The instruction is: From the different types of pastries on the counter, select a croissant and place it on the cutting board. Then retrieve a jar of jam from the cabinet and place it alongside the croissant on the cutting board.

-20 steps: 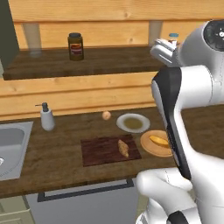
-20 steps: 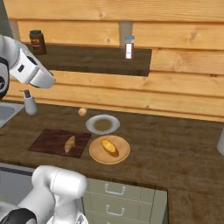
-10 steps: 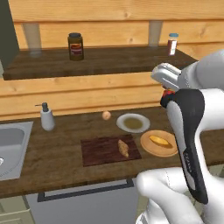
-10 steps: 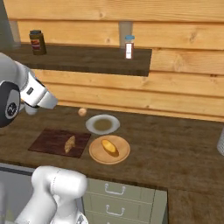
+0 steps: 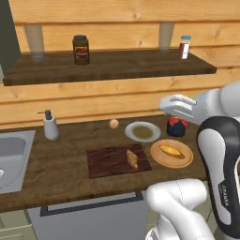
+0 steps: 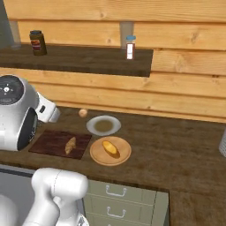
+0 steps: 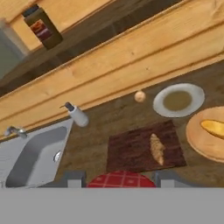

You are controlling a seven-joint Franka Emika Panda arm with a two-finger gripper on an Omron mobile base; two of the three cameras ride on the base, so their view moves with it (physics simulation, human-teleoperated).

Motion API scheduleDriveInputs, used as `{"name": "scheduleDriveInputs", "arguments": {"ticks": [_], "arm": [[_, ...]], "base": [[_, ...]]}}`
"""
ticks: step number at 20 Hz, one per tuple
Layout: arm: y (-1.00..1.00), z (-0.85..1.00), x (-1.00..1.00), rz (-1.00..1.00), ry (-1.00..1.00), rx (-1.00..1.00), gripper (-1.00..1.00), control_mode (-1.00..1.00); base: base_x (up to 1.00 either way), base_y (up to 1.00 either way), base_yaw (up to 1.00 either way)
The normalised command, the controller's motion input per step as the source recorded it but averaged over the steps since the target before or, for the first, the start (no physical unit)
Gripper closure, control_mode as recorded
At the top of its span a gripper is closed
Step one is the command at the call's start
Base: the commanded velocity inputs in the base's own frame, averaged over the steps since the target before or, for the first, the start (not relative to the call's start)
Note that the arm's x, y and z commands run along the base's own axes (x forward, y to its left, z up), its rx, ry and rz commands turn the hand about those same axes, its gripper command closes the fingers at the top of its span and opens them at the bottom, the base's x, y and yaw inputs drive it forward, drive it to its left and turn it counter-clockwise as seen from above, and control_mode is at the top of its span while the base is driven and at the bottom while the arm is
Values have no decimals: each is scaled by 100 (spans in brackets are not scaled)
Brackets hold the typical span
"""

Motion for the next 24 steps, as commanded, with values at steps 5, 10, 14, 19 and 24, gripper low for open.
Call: {"name": "scheduleDriveInputs", "arguments": {"ticks": [5, 10, 14, 19, 24], "arm": [[0, -43, 0, 54, 0, 0, 100, -100], [0, -28, 15, 53, -7, 4, 100, -100], [0, -19, 22, 51, -19, 0, 100, -100], [10, -14, 35, 34, -20, 4, 100, -100], [42, -9, 19, 18, -10, 13, 100, -100]], "base": [[0, 0, 0], [0, 0, 0], [0, 0, 0], [0, 0, 0], [0, 0, 0]]}}
